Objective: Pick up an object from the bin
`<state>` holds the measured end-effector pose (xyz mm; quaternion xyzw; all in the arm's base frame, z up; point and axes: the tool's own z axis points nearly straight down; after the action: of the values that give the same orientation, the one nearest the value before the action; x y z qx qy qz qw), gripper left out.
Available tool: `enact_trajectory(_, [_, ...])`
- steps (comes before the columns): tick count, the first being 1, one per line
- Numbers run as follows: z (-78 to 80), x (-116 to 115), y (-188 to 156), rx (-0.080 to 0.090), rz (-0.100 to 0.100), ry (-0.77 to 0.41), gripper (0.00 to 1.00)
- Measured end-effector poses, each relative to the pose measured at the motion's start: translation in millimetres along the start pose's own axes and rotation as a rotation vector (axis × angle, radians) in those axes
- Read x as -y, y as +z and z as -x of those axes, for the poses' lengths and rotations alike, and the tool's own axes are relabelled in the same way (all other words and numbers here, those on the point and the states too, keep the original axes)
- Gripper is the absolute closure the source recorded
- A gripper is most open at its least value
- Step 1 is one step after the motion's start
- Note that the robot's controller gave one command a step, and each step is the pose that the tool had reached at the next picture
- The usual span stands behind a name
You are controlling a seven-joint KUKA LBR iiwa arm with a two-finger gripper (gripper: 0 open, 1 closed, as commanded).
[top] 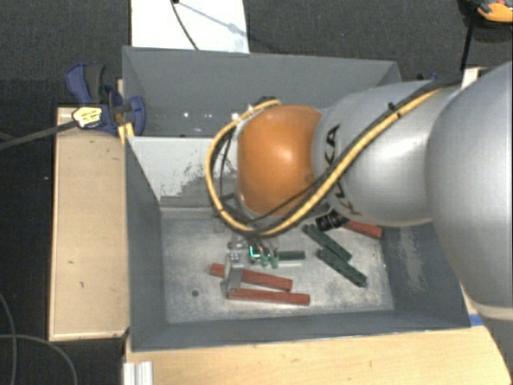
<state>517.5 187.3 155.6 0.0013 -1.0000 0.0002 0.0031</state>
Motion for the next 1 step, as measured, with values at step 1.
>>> enact_trajectory(1, [2.2, 0.9, -4.1, 0.008, 0.002, 0.005, 0.00])
